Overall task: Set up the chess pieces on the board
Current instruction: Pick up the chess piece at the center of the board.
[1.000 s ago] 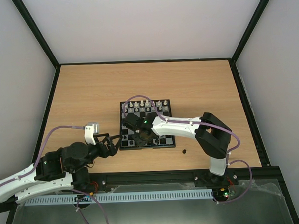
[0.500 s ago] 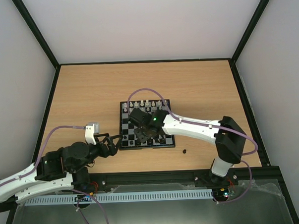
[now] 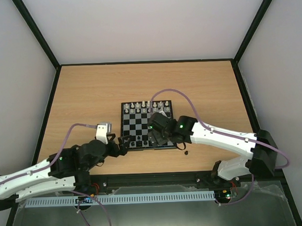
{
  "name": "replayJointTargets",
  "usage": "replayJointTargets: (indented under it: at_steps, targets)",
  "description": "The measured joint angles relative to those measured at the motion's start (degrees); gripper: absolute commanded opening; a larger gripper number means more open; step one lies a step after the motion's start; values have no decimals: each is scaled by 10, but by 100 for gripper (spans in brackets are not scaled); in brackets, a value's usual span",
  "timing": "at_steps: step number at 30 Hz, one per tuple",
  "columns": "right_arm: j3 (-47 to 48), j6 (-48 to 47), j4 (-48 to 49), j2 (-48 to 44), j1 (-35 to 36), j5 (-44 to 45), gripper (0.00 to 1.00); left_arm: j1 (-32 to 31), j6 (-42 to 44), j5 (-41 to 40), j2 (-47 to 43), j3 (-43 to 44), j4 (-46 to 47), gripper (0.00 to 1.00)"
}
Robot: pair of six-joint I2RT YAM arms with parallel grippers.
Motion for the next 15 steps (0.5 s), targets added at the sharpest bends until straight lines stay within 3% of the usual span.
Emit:
replayJointTargets:
  at_steps: [10, 15]
  targets:
    - [-127, 86, -9, -120, -38, 23, 99, 0, 16, -31, 159, 23, 20, 99]
    - [-141, 126, -19, -141, -50, 23, 99, 0, 31, -31, 207, 29, 31, 99]
